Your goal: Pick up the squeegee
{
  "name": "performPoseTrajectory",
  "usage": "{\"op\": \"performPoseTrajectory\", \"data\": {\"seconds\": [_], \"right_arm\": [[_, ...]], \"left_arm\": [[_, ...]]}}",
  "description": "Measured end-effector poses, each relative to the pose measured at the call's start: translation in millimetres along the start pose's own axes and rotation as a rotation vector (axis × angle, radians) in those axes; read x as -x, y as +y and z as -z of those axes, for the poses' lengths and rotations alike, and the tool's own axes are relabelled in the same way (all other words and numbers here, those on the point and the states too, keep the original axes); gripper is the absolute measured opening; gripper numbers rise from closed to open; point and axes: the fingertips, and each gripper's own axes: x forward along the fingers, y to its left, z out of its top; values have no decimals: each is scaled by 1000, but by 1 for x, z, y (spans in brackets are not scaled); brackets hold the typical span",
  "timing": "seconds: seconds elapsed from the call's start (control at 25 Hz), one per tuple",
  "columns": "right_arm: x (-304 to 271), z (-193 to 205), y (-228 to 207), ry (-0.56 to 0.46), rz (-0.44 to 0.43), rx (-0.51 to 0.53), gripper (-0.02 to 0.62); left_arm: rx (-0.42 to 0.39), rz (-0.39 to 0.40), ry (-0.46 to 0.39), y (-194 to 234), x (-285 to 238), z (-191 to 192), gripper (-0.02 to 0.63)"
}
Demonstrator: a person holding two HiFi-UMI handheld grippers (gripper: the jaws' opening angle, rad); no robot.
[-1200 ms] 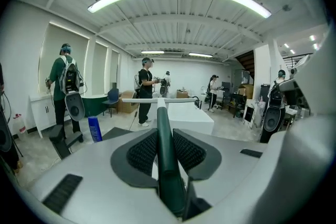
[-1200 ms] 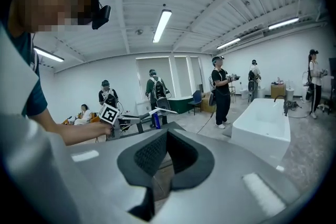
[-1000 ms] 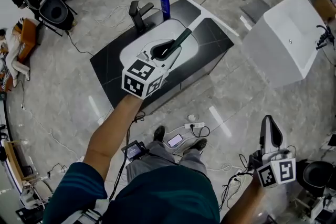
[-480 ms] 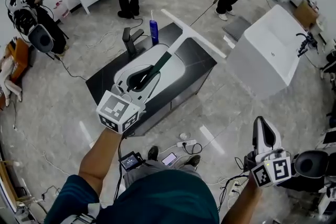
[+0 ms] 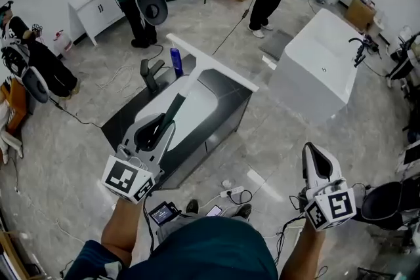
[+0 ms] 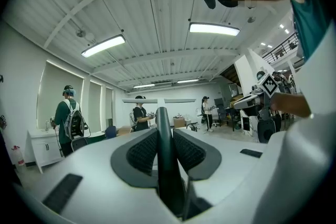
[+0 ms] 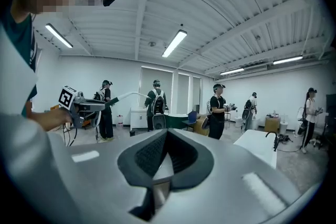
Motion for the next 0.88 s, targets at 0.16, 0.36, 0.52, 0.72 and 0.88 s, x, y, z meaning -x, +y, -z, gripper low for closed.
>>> {"op": "performPoseTrajectory", "data": {"seconds": [0.16,0.36,0.52,0.72,0.88], "right_arm": [[1,-11,0,2,-2,0,8],[7,-2,17,-9,5,-7,8],[16,-1,17,-4,11,-9,8],[19,-4,6,5,19,-12,8],[31,5,25,6,24,-10,8]], "left_arm": [[18,6,10,-3,6,-4,95],[22,9,16,-2,22,14,95],[32,-9,23,0,28,19,95],[47,-31,34,5,22,20,95],[43,-35,35,5,45,29,95]]}}
